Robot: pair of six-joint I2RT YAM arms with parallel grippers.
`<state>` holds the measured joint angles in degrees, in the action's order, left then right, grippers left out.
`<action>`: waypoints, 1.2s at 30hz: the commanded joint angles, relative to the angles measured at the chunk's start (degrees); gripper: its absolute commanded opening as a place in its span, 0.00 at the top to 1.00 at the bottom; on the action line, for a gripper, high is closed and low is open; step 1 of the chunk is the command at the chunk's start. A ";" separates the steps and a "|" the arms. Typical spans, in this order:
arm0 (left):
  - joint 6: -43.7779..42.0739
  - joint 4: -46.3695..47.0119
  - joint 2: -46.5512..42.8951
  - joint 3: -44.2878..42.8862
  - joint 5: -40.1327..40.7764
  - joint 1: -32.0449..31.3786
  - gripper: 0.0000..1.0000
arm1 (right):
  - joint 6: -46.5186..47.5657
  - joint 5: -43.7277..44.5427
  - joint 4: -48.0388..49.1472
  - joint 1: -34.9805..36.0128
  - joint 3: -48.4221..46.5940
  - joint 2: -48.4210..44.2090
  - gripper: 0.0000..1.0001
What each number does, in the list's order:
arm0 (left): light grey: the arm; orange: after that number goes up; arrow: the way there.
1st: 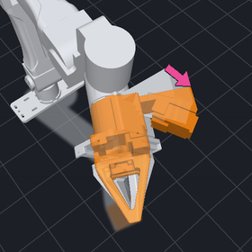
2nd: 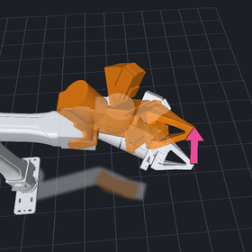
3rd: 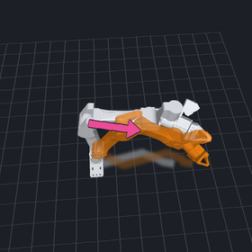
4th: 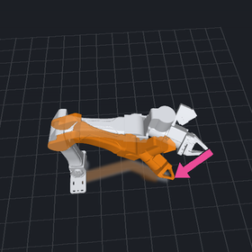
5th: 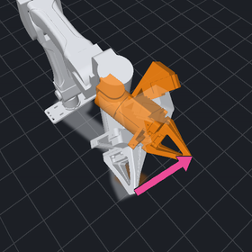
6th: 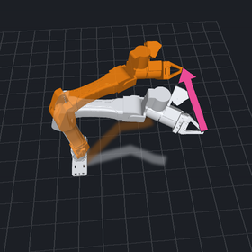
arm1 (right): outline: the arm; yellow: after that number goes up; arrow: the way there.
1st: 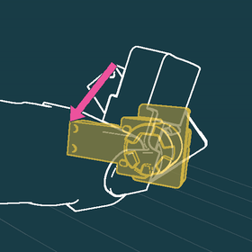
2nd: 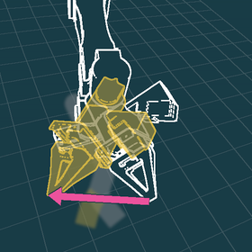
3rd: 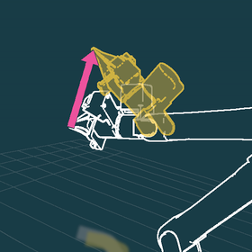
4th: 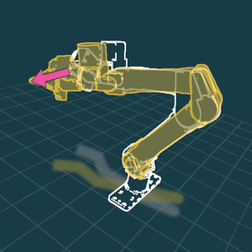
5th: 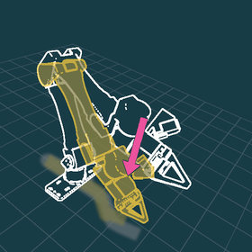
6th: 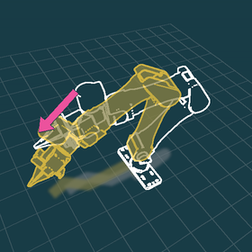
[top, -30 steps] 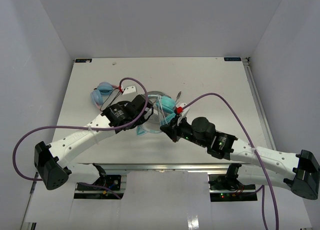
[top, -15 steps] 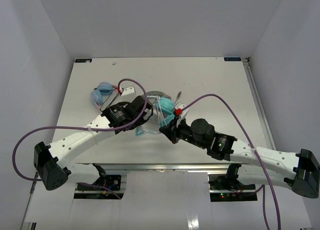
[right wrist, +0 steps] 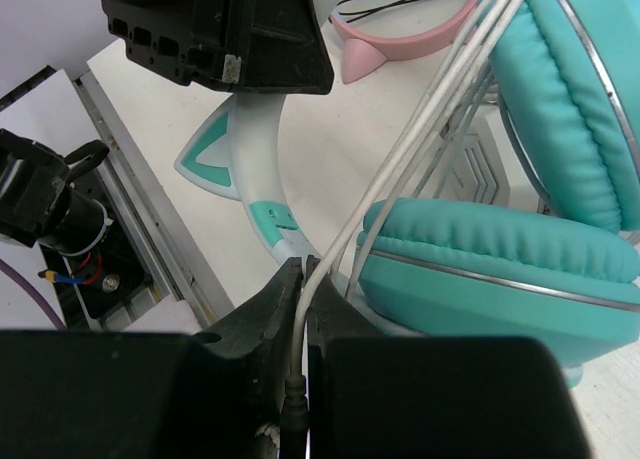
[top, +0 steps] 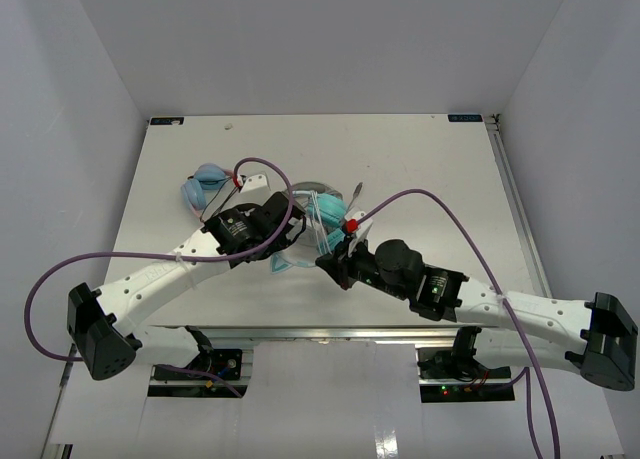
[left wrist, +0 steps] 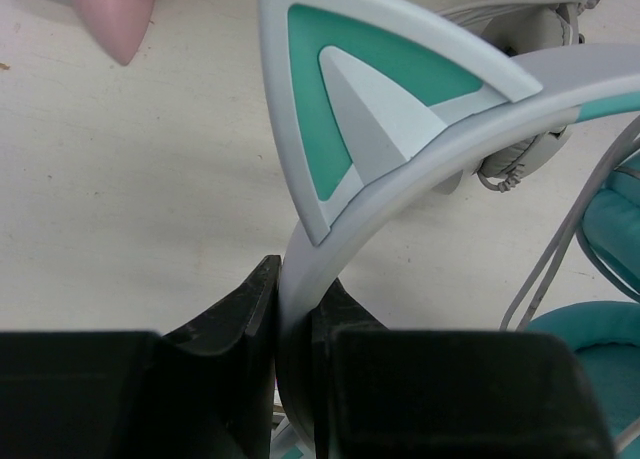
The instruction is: Wrap the headphones
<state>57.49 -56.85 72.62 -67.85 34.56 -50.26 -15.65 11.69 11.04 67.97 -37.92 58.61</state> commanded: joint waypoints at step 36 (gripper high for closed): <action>6.31 4.64 -5.60 -1.01 4.58 0.95 1.00 | 0.32 13.23 -6.54 4.19 -3.47 1.29 0.87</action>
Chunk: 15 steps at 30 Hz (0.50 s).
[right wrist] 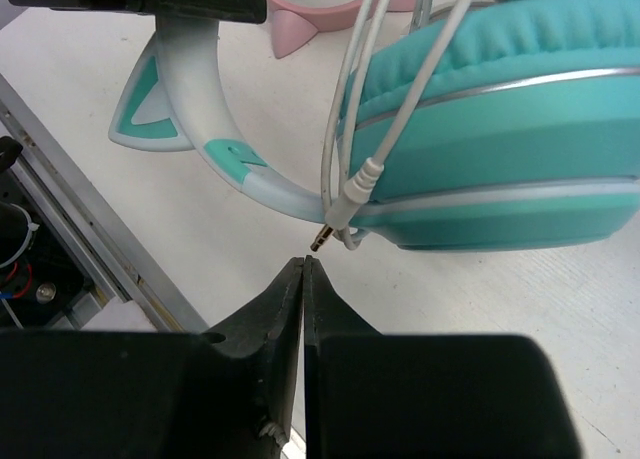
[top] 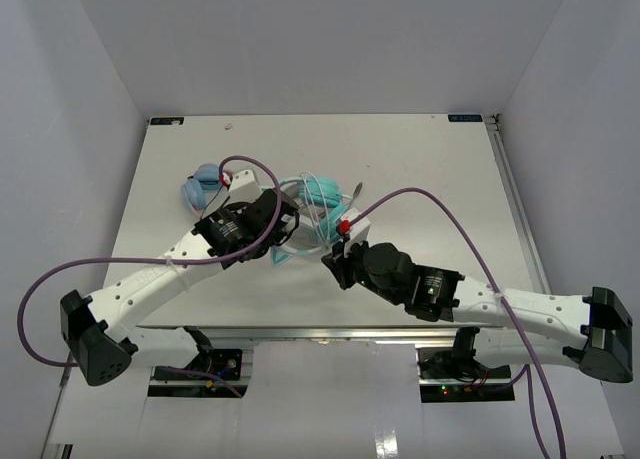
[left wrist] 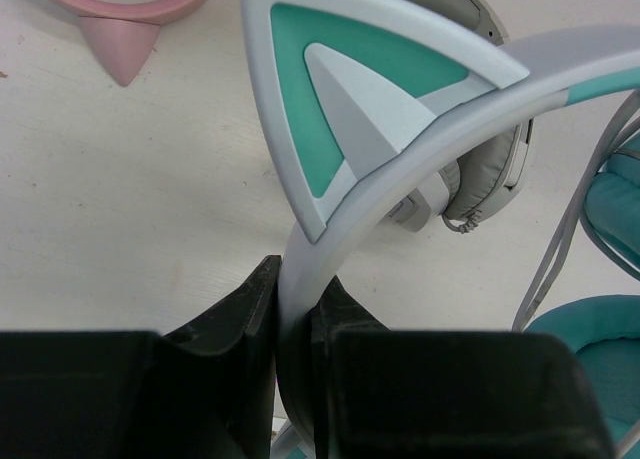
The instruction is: Wrap the headphones
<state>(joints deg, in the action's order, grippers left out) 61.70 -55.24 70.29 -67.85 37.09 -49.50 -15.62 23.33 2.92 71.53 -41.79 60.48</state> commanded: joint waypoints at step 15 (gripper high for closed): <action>2.76 3.39 -4.37 0.09 2.90 0.15 1.00 | -1.78 6.75 -7.33 1.44 1.02 -11.73 0.75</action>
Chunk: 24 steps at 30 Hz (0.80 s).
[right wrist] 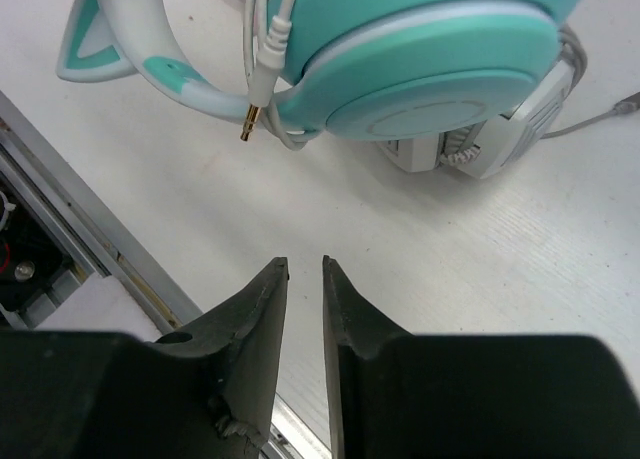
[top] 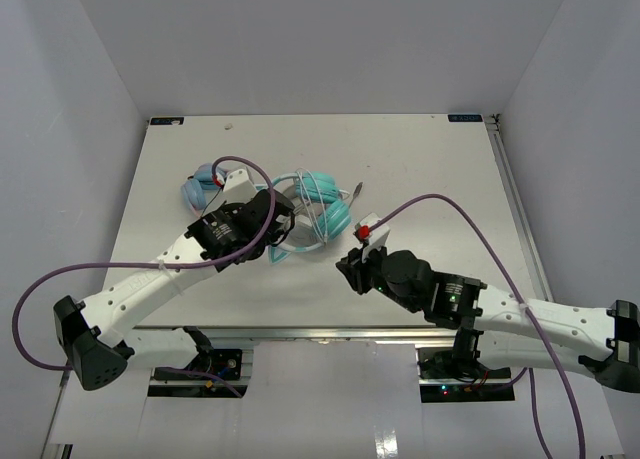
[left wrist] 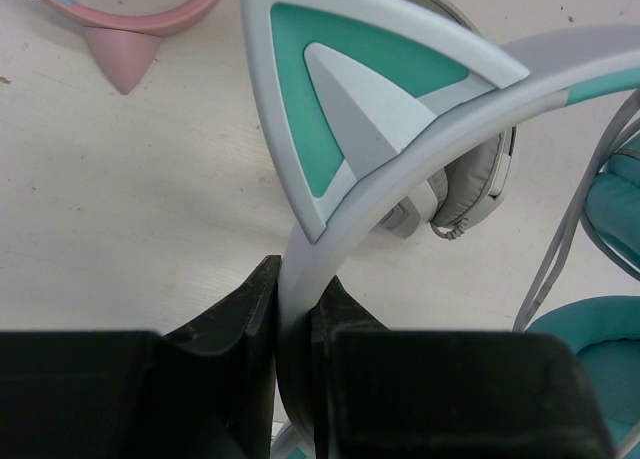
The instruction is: Wrap the headphones
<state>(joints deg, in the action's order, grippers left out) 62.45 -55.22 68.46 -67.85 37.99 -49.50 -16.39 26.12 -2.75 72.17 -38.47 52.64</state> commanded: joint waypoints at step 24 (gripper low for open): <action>2.94 3.18 -1.16 0.79 2.08 0.10 1.00 | 6.75 18.85 -3.77 2.01 -28.19 13.51 0.68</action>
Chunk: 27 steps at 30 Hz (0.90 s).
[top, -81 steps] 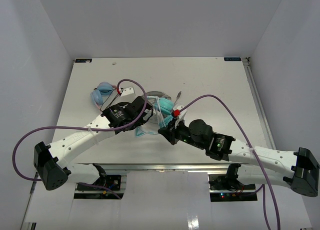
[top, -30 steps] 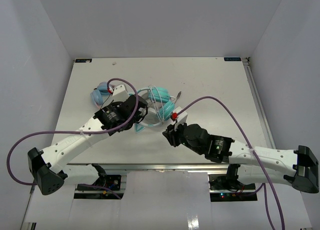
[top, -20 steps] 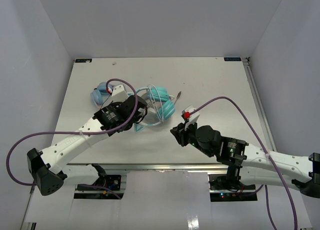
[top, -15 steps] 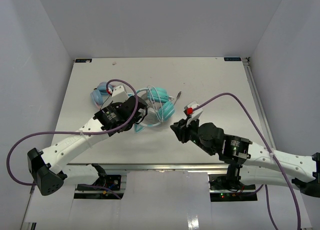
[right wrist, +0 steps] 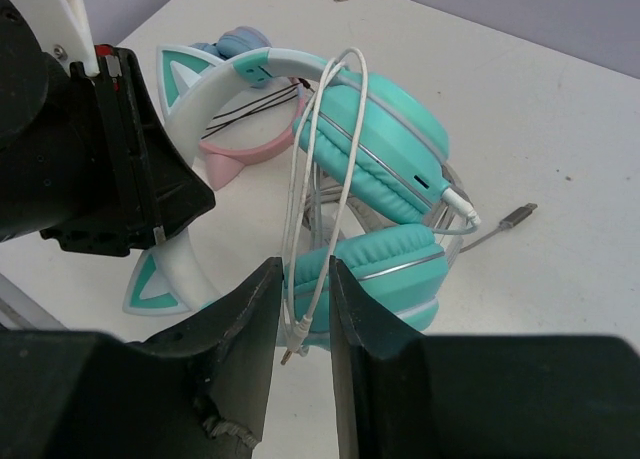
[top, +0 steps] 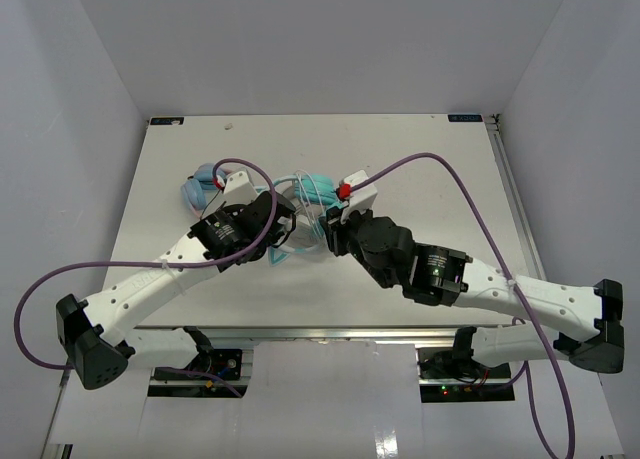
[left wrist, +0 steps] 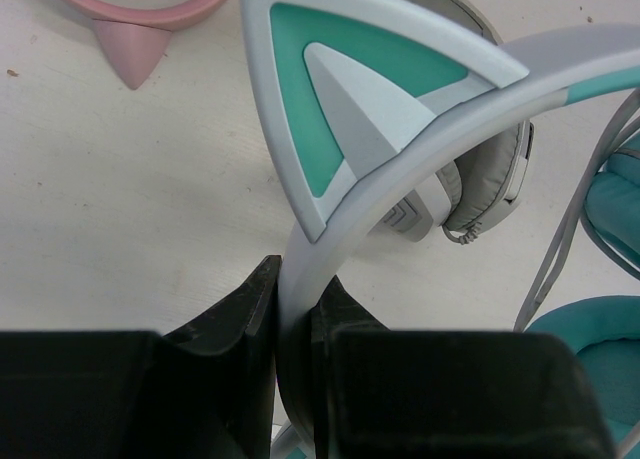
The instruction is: Wrap the headphones
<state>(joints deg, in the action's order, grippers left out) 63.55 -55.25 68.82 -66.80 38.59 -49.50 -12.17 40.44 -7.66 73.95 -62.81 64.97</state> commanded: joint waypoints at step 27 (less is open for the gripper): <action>2.19 3.44 -2.38 -0.12 -0.14 0.19 1.00 | 4.56 5.79 2.23 -1.73 -3.49 5.89 0.70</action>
<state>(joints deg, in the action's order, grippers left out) 63.98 -55.24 68.82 -66.67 38.27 -49.50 -8.30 44.80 -7.64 73.04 -65.15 69.88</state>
